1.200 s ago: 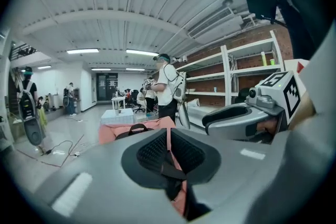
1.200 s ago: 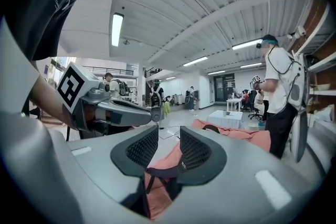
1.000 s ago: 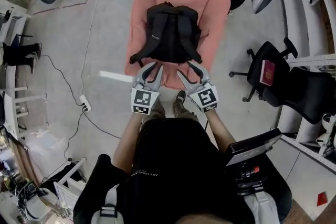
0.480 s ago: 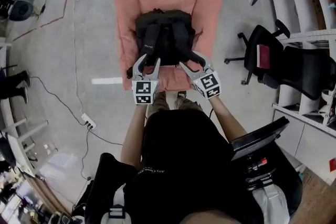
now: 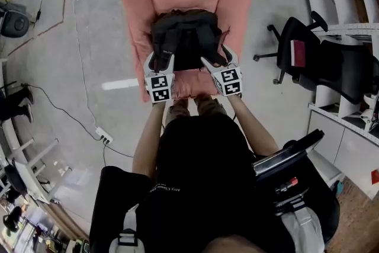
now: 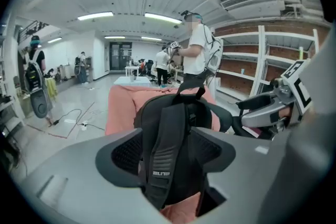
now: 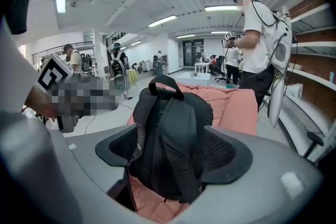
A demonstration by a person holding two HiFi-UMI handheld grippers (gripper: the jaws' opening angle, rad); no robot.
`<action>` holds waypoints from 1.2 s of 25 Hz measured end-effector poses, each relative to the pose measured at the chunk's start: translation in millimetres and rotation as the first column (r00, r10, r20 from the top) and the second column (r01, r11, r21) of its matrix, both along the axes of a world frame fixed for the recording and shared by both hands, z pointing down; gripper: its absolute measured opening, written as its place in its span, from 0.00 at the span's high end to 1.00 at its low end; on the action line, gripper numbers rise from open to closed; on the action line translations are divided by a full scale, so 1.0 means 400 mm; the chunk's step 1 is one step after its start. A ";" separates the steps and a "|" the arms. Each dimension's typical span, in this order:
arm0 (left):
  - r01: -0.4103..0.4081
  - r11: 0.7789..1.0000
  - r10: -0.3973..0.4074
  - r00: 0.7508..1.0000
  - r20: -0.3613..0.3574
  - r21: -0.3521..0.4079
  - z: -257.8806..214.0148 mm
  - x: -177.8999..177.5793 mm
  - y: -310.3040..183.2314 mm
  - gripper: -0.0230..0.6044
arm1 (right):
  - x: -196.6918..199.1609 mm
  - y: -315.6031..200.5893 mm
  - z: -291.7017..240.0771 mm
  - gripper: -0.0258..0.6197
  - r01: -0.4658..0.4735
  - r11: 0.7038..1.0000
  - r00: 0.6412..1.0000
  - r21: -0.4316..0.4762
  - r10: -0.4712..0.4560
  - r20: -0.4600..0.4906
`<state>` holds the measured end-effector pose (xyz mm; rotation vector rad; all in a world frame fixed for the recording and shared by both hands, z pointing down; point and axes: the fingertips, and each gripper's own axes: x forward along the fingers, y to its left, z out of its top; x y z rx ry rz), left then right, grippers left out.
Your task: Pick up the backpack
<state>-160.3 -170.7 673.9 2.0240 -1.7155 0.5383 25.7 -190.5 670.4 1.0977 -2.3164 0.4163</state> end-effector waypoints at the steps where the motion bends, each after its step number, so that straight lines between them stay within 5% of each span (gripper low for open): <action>1: 0.017 1.000 -0.017 1.000 0.009 -0.016 0.019 0.002 -0.011 0.52 | 0.003 -0.015 0.019 0.34 -0.018 1.000 1.000 -0.010 0.018 -0.002; 10: 0.099 0.987 -0.087 0.991 0.100 -0.123 0.162 0.055 -0.075 0.44 | -0.003 -0.072 0.160 0.31 -0.076 0.993 0.996 -0.089 0.071 -0.050; 30: 0.121 0.970 -0.095 0.987 0.130 -0.211 0.230 0.059 -0.184 0.44 | -0.067 -0.129 0.225 0.33 -0.098 0.986 0.990 -0.135 0.082 -0.118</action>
